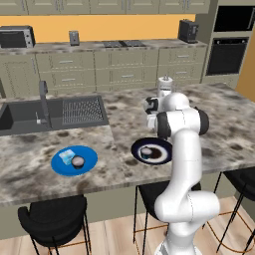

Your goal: Place two yogurt containers on each plate.

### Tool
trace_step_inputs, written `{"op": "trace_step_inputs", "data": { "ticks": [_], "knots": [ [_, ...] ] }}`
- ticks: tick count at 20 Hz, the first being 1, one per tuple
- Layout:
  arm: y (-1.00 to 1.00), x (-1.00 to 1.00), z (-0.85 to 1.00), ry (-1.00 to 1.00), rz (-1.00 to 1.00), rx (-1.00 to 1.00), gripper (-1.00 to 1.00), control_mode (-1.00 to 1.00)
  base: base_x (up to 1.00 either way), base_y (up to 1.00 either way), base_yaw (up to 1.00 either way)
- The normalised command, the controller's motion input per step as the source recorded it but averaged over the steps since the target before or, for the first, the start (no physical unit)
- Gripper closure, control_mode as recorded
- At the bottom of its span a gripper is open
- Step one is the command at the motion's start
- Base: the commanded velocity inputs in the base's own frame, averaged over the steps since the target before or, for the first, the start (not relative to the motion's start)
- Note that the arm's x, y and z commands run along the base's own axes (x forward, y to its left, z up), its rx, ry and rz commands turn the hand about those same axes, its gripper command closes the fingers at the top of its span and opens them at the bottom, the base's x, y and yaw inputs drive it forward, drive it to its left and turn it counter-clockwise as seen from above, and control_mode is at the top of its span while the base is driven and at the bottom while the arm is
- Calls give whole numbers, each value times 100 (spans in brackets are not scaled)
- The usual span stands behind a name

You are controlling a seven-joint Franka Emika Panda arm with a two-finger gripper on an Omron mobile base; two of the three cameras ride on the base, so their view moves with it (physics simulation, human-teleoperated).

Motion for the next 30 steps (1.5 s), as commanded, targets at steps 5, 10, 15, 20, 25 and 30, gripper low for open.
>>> {"op": "trace_step_inputs", "data": {
  "ticks": [5, 10, 15, 20, 25, 30],
  "knots": [
    [-2, -7, 0, 0, 0, 0, -100, -100, 0, 0, 0],
    [0, -17, 0, 0, 0, 0, -100, -100, 0, 0, 0],
    [2, -15, 0, 0, 0, 0, -100, -100, 0, 0, 0],
    [4, 0, 0, 0, 0, 0, -100, -100, 0, 0, 0],
    [8, -1, 0, 0, 0, 0, -100, -100, 0, 0, 0],
    [1, 0, -11, 0, 0, 0, -100, -100, 0, 0, 0]
  ]
}}
